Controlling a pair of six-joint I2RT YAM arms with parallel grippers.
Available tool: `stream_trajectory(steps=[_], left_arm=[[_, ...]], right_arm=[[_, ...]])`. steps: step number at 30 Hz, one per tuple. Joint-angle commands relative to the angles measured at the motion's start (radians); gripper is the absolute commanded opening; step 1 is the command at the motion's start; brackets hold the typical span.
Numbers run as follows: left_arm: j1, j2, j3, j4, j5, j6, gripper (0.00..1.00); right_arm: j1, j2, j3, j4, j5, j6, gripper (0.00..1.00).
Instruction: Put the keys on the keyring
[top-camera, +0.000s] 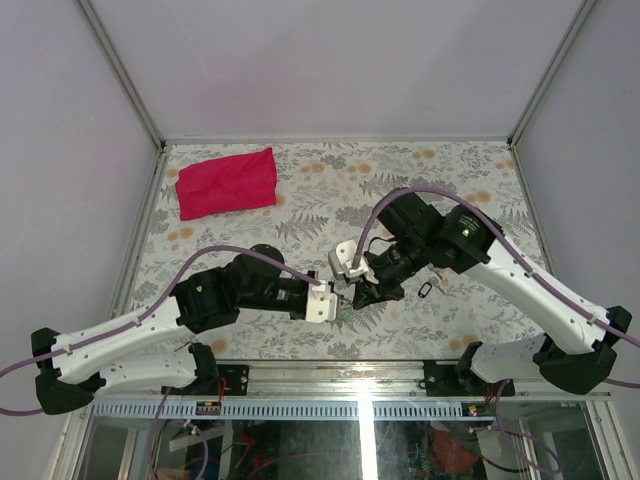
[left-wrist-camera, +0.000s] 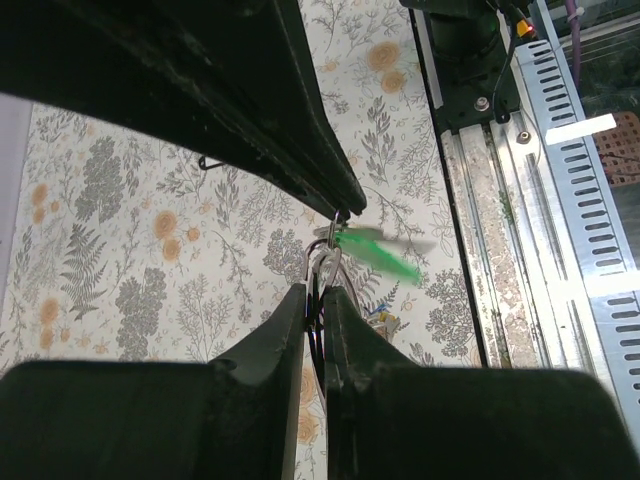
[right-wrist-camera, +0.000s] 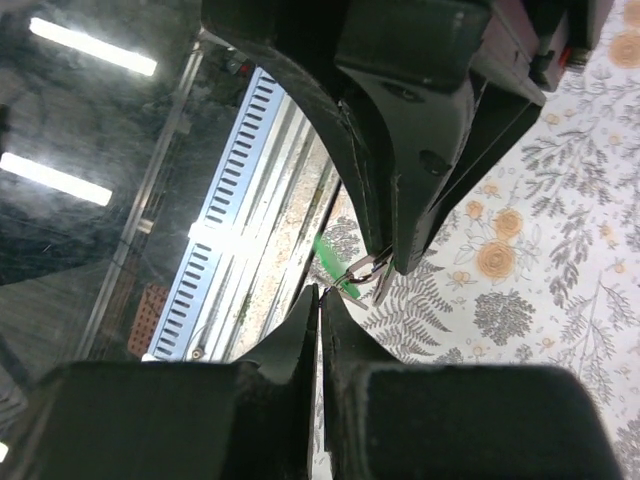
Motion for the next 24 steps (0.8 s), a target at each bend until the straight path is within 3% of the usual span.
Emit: stream_trajectory(steps=[1,7,13,15,20,24], left_arm=[[0.030,-0.003,0.051,0.106,-0.095,0.008,0.00],[0.030,-0.009,0.044,0.118,-0.123,0.008,0.00],[0.030,0.001,0.044,0.130,-0.203,-0.010,0.00],[0.030,0.002,0.043,0.130,-0.224,-0.014,0.00],[0.030,-0.003,0.029,0.146,-0.273,-0.015,0.00],[0.030,-0.008,0.035,0.147,-0.281,-0.009,0.00]], right_arm=[[0.035,-0.094,-0.050,0.046,-0.014,0.139,0.00],[0.035,-0.172,-0.123,0.153,0.026,0.227,0.00],[0.036,-0.274,-0.246,0.367,0.157,0.368,0.13],[0.036,-0.323,-0.301,0.461,0.213,0.420,0.18],[0.035,-0.458,-0.444,0.673,0.369,0.521,0.48],[0.035,-0.540,-0.540,0.790,0.497,0.561,0.55]])
